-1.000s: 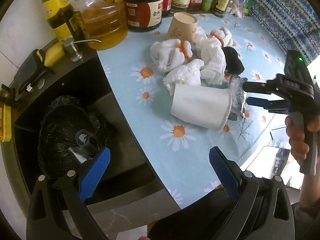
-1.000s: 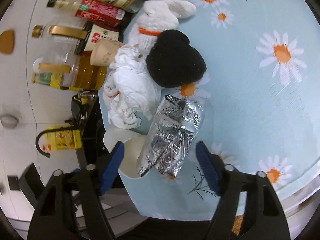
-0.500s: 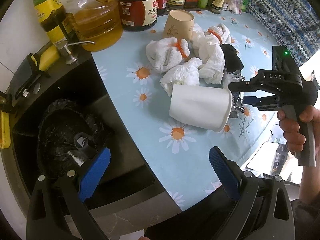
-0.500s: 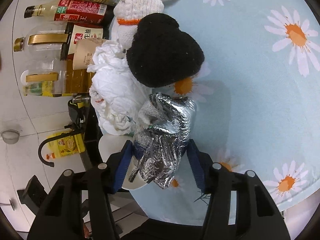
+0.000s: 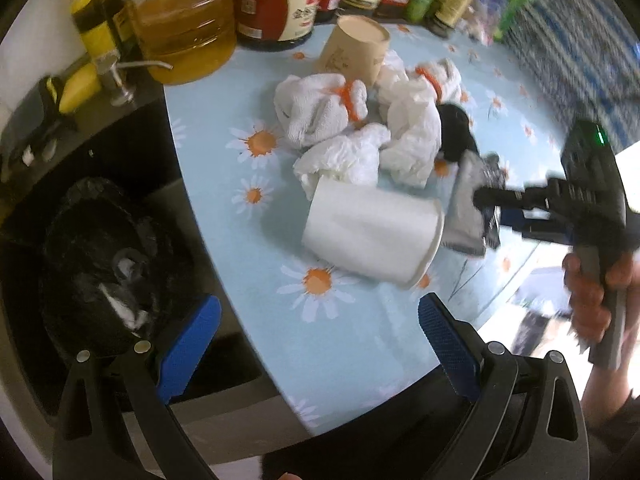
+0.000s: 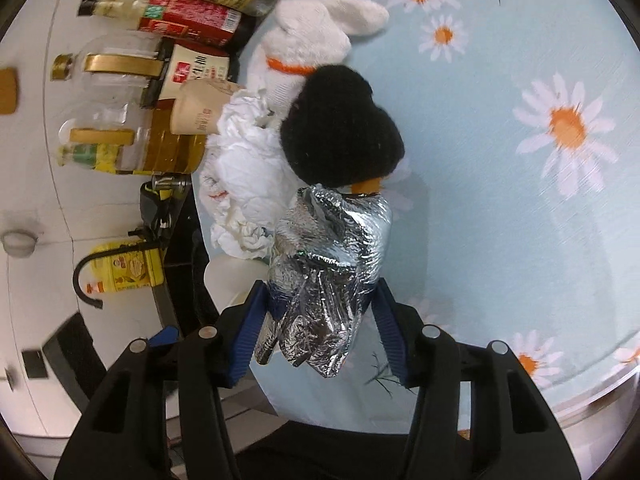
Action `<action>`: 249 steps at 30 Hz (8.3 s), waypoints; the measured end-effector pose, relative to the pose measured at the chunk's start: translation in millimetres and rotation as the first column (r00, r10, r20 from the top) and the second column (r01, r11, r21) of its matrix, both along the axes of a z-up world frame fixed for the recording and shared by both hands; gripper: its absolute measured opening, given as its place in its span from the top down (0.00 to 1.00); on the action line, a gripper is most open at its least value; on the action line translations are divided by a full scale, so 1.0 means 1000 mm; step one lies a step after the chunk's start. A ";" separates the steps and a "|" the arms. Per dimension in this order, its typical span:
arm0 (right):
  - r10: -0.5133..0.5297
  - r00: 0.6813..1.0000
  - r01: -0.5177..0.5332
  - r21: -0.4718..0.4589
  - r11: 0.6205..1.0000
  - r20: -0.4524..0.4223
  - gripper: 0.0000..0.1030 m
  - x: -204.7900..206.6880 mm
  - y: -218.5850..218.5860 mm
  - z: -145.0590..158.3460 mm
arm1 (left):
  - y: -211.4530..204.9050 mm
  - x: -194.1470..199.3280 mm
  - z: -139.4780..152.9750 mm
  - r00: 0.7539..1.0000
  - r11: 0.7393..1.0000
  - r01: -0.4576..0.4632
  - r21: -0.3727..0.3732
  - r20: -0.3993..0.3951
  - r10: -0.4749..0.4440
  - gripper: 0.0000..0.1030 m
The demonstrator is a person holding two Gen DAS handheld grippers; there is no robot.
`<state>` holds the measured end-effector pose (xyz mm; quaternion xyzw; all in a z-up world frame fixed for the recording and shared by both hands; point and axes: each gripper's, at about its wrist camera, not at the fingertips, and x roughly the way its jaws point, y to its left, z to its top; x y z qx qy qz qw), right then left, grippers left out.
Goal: Collect trash
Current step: 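Lift the foil pouch with the right tool while the left tool grasps the white paper cup, then carry the foil pouch and white paper cup over the trash bag in the sink, then open both tools to drop the pouch and cup into the trash bag, then move the right tool to the counter and grasp the black fuzzy ball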
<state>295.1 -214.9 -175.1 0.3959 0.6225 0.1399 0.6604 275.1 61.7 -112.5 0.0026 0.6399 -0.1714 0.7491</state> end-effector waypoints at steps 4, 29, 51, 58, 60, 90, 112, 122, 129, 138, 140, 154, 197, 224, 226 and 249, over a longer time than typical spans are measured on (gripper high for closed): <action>0.080 0.995 -0.077 -0.057 0.995 0.060 0.48 -0.001 -0.003 0.019 | 0.000 0.006 -0.003 0.996 0.996 -0.084 -0.030 -0.012 0.084 0.07; 0.464 0.853 -0.446 -0.126 0.886 0.238 0.48 0.028 -0.029 0.039 | -0.016 0.013 -0.048 0.791 0.773 -0.608 -0.180 -0.219 0.571 0.07; 0.533 0.788 -0.548 -0.046 0.836 0.309 0.47 0.035 -0.050 0.041 | -0.043 0.022 -0.068 0.692 0.687 -0.718 -0.111 -0.212 0.690 0.24; 0.526 0.795 -0.539 -0.045 0.841 0.303 0.47 0.036 -0.059 0.040 | -0.046 0.026 -0.069 0.705 0.700 -0.706 -0.104 -0.190 0.683 0.25; 0.525 0.796 -0.539 -0.042 0.841 0.301 0.47 0.036 -0.060 0.039 | -0.045 0.025 -0.069 0.700 0.694 -0.712 -0.108 -0.184 0.689 0.26; 0.557 0.778 -0.537 -0.152 0.830 0.290 0.48 0.042 0.023 0.059 | 0.020 -0.014 -0.038 0.787 0.765 -0.614 -0.196 -0.078 0.612 0.33; 0.683 0.705 -0.632 -0.267 0.728 0.193 0.48 0.034 0.213 0.072 | 0.166 -0.028 -0.017 0.804 0.756 -0.573 -0.318 -0.036 0.594 0.33; 0.680 0.712 -0.635 -0.253 0.730 0.174 0.47 0.041 0.296 0.059 | 0.240 -0.034 -0.021 0.817 0.770 -0.556 -0.314 -0.038 0.575 0.33; 0.664 0.729 -0.622 -0.244 0.744 0.166 0.47 0.049 0.338 0.058 | 0.287 -0.033 -0.023 0.820 0.772 -0.553 -0.315 -0.039 0.571 0.33; 0.671 0.728 -0.630 -0.246 0.736 0.141 0.47 0.067 0.387 0.054 | 0.326 -0.024 -0.040 0.808 0.749 -0.575 -0.328 -0.082 0.584 0.33; 0.676 0.726 -0.635 -0.251 0.730 0.130 0.47 0.071 0.395 0.050 | 0.335 -0.021 -0.045 0.805 0.744 -0.580 -0.333 -0.093 0.586 0.33; 0.712 0.699 -0.676 -0.260 0.689 0.067 0.47 0.095 0.440 0.028 | 0.364 -0.006 -0.073 0.775 0.690 -0.623 -0.368 -0.171 0.608 0.33; 0.526 0.837 -0.480 -0.257 0.838 0.152 0.31 0.041 0.315 0.063 | 0.318 -0.036 -0.043 0.784 0.723 -0.617 -0.311 -0.161 0.599 0.16; 0.415 0.905 -0.385 -0.231 0.894 0.098 0.30 0.027 0.099 0.050 | 0.137 -0.013 -0.026 0.822 0.773 -0.564 -0.291 -0.111 0.558 0.07; 0.397 0.912 -0.365 -0.240 0.900 0.101 0.26 0.031 0.076 0.052 | 0.122 -0.010 -0.025 0.828 0.779 -0.556 -0.288 -0.107 0.551 0.07; 0.402 0.915 -0.396 -0.129 0.909 0.019 0.22 0.112 -0.009 0.020 | 0.037 -0.031 -0.017 0.745 0.705 -0.659 -0.263 -0.097 0.660 0.07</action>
